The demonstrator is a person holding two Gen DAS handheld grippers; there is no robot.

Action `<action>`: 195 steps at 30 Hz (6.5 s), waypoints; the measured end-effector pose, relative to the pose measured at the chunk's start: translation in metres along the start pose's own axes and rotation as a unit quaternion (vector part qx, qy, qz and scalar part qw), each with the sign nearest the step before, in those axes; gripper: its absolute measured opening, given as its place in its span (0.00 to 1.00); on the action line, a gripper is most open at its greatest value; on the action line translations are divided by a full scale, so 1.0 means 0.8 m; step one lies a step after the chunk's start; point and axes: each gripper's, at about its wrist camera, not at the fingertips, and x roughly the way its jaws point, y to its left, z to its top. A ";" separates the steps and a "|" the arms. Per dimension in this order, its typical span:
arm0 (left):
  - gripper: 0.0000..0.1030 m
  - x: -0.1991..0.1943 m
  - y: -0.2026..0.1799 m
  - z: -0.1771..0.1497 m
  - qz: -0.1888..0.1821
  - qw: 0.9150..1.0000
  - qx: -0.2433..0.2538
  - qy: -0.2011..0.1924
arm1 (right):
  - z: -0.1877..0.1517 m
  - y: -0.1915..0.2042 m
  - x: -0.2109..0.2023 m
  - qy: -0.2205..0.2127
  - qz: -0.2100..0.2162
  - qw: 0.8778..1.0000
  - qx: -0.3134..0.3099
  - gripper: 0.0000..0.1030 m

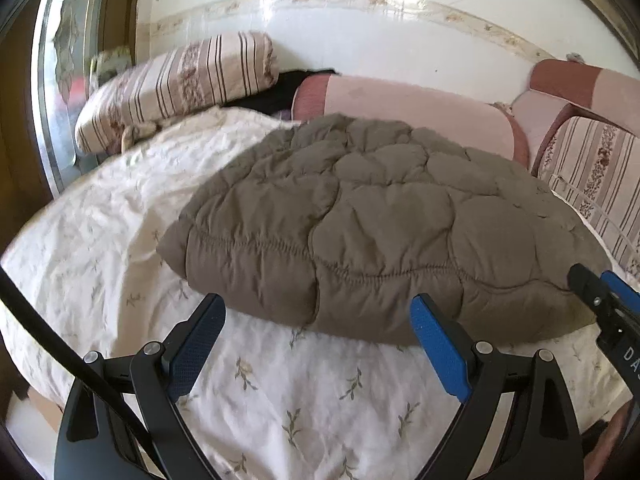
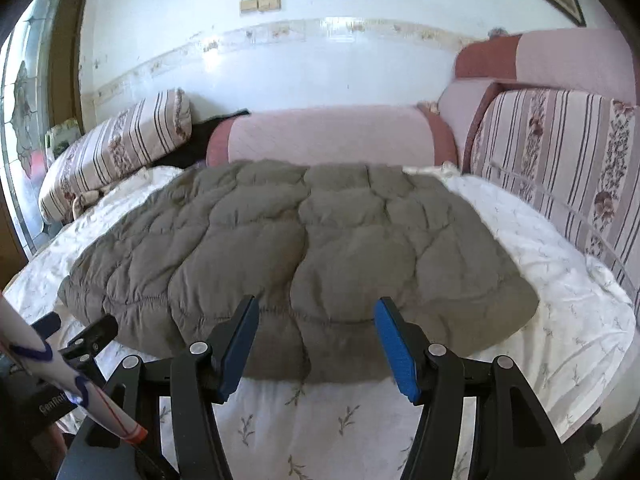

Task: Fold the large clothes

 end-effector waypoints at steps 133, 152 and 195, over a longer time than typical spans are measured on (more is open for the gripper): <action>1.00 -0.073 -0.014 0.007 0.025 0.994 0.088 0.059 | -0.023 0.000 -0.120 -0.028 -0.047 0.998 -0.014 0.89; 1.00 -0.070 -0.016 0.001 0.022 0.993 0.098 0.064 | -0.033 -0.001 -0.102 0.010 -0.056 0.998 -0.017 0.89; 1.00 -0.078 -0.022 -0.005 0.017 0.991 0.116 0.062 | -0.040 -0.003 -0.097 0.024 -0.056 0.998 -0.007 0.89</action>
